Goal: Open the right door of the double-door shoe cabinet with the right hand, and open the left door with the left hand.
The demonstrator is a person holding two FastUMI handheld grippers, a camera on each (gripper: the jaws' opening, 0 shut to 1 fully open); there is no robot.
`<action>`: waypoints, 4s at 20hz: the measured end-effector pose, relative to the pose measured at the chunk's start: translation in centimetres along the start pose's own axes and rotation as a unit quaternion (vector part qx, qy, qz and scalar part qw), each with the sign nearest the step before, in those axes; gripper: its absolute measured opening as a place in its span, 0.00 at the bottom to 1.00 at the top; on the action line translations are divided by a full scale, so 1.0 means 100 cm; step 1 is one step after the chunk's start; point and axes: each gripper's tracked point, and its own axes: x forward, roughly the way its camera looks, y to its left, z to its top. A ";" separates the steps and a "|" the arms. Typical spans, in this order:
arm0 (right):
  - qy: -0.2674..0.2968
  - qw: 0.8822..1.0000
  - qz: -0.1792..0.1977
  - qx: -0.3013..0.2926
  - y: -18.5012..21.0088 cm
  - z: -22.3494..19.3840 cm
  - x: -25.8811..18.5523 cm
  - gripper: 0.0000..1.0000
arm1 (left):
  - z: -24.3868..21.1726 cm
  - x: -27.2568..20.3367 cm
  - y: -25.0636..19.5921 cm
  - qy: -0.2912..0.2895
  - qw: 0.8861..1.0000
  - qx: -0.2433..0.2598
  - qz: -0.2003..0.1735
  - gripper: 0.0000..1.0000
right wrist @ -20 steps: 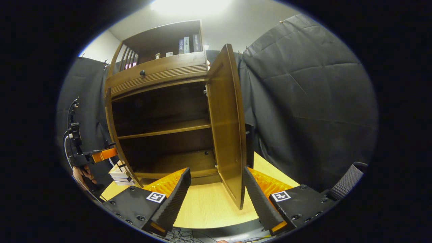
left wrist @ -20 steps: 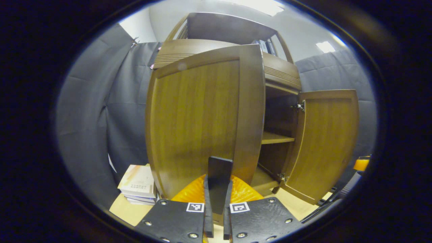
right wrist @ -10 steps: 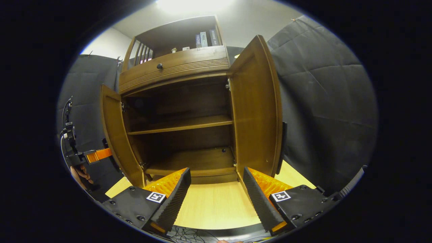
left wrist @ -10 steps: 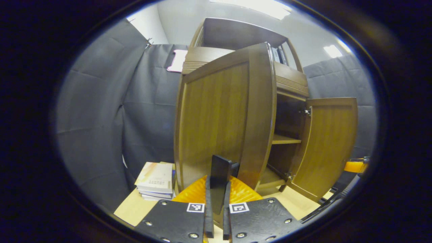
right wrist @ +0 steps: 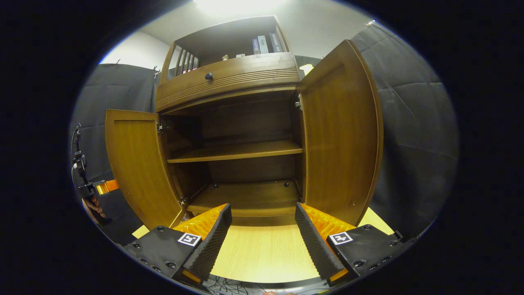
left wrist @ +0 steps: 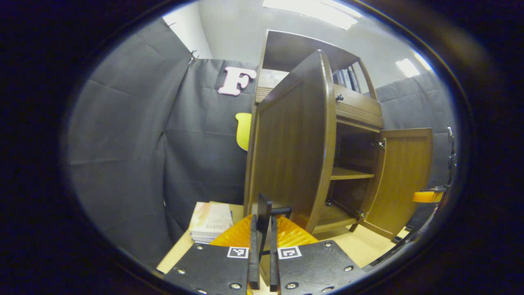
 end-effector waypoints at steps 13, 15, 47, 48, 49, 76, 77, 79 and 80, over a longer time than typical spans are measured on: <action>-0.007 0.999 0.020 -0.031 0.016 0.022 0.020 0.92 | 0.005 -0.012 0.050 -0.006 0.999 0.041 -0.014 0.13; -0.012 0.999 0.018 -0.029 0.013 0.027 0.021 0.93 | 0.011 -0.020 0.051 -0.015 0.999 0.036 0.001 0.13; -0.113 0.987 -0.112 -0.022 -0.074 0.105 -0.026 0.92 | 0.073 0.005 -0.138 -0.038 0.999 -0.017 0.005 0.98; -0.112 0.987 -0.112 -0.023 -0.072 0.103 -0.025 0.92 | 0.071 0.011 -0.140 -0.036 0.999 -0.020 0.001 0.98; -0.110 0.987 -0.113 -0.020 -0.070 0.100 -0.022 0.92 | 0.069 0.017 -0.139 -0.031 0.999 -0.023 0.001 0.98; -0.073 0.995 -0.065 -0.032 -0.034 0.075 -0.013 0.98 | 0.015 -0.002 -0.125 -0.001 0.998 0.009 0.061 0.98; -0.067 0.995 -0.066 -0.038 -0.034 0.072 -0.011 0.98 | 0.012 -0.002 -0.129 0.002 0.999 0.010 0.053 0.99; -0.039 0.996 -0.073 -0.045 -0.036 0.065 -0.009 0.92 | 0.008 -0.003 -0.127 0.011 0.998 0.016 0.059 0.98; -0.039 0.996 -0.072 -0.046 -0.034 0.067 -0.008 0.92 | 0.010 -0.003 -0.129 0.010 0.998 0.018 0.056 0.98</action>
